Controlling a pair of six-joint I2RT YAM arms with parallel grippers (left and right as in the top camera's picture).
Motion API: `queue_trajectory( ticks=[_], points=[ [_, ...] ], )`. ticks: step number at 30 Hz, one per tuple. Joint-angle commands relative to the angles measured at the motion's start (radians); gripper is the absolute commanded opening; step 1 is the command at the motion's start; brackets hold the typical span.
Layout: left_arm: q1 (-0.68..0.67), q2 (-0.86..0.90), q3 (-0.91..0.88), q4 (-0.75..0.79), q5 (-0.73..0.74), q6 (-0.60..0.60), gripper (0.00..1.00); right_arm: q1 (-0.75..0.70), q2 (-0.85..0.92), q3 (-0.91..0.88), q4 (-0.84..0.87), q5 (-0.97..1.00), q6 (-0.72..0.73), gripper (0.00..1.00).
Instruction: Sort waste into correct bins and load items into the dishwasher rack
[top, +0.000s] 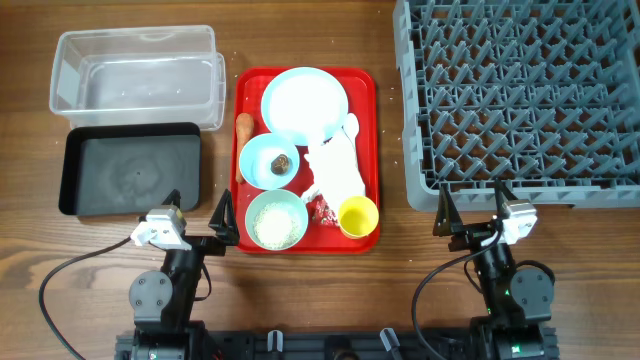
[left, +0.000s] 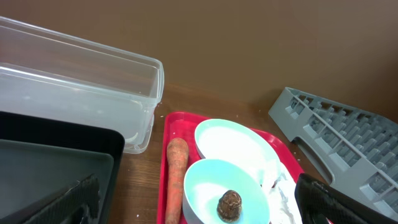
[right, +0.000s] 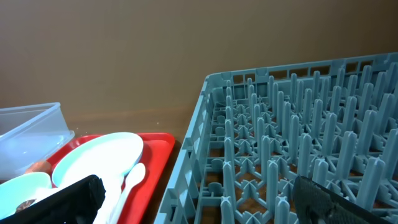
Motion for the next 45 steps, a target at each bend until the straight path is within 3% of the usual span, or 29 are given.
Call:
queue_trajectory(
  ticks=[1,17,22,26,30,35,40,42,45],
  points=[
    [-0.005,-0.008,-0.007,-0.003,-0.01,-0.001,1.0,-0.004,0.003,-0.003,0.0,-0.009,0.007,1.0],
    [-0.005,-0.008,-0.007,-0.003,-0.01,-0.005,1.0,-0.004,0.003,-0.003,0.034,-0.01,0.005,1.0],
    [-0.005,-0.008,0.011,0.12,0.069,-0.008,1.0,-0.004,0.003,0.008,0.303,-0.084,0.0,1.0],
    [-0.004,0.052,0.176,0.121,-0.025,0.014,1.0,-0.004,0.057,0.181,0.333,-0.019,-0.091,1.0],
    [-0.005,0.361,0.475,0.1,0.0,0.083,1.0,-0.004,0.277,0.498,0.294,-0.09,-0.121,1.0],
    [-0.005,0.785,0.906,-0.101,0.103,0.083,1.0,-0.004,0.545,0.871,-0.013,-0.254,-0.122,1.0],
    [-0.106,1.217,1.423,-0.602,0.059,0.157,1.0,-0.004,0.932,1.263,-0.475,-0.266,-0.128,1.0],
    [-0.174,1.308,1.478,-0.692,0.009,0.157,1.0,-0.004,1.039,1.332,-0.579,-0.295,-0.13,1.0],
    [-0.257,1.441,1.478,-0.772,0.079,0.153,1.0,-0.004,1.18,1.342,-0.614,-0.415,-0.125,1.0]
  ],
)
